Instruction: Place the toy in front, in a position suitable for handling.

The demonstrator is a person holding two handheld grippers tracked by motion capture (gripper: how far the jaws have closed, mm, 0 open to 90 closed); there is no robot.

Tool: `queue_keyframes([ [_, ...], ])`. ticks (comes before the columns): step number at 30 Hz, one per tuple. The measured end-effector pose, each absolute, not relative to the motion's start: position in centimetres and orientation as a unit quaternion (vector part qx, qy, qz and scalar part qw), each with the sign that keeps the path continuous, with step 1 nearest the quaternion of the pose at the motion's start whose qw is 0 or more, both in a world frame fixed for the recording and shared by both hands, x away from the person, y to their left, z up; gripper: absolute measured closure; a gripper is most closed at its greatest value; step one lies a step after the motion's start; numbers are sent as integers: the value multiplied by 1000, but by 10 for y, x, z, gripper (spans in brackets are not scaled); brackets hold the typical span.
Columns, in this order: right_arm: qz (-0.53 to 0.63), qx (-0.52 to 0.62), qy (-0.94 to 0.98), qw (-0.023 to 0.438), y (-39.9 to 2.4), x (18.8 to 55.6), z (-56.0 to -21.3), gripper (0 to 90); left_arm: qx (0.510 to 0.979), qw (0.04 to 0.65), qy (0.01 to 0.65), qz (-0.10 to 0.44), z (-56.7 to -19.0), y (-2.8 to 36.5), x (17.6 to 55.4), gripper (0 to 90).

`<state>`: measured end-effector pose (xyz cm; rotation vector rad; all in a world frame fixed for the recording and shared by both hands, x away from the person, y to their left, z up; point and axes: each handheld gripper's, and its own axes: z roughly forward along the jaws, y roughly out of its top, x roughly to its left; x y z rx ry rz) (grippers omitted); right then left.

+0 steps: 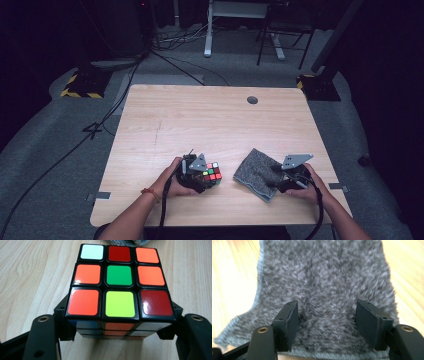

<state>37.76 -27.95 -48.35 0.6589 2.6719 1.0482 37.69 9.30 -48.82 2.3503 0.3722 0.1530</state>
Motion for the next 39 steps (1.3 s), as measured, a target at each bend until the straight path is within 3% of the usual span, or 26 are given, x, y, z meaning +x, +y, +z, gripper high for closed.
queue_keyframes([
  [11, 388, 227, 883, 131, -248, 380, -478, 350, 917, 370, 141, 49, -487, 96, 376, 332],
  [22, 364, 257, 889, 108, -249, 393, -495, 364, 917, 371, 140, 48, -486, 94, 374, 332],
  [25, 363, 252, 891, 103, -248, 392, -494, 468, 917, 371, 141, 48, -485, 94, 374, 332],
  [26, 366, 249, 891, 101, -247, 391, -493, 577, 916, 371, 143, 49, -485, 94, 374, 332],
  [27, 366, 249, 891, 101, -247, 391, -493, 577, 916, 371, 144, 49, -485, 94, 375, 332],
  [28, 366, 244, 892, 100, -245, 390, -492, 645, 916, 370, 144, 52, -484, 94, 375, 332],
  [34, 370, 236, 893, 101, -244, 387, -492, 761, 916, 369, 146, 54, -482, 91, 377, 333],
  [39, 370, 225, 895, 106, -246, 386, -489, 786, 917, 369, 142, 60, -479, 87, 376, 333],
])
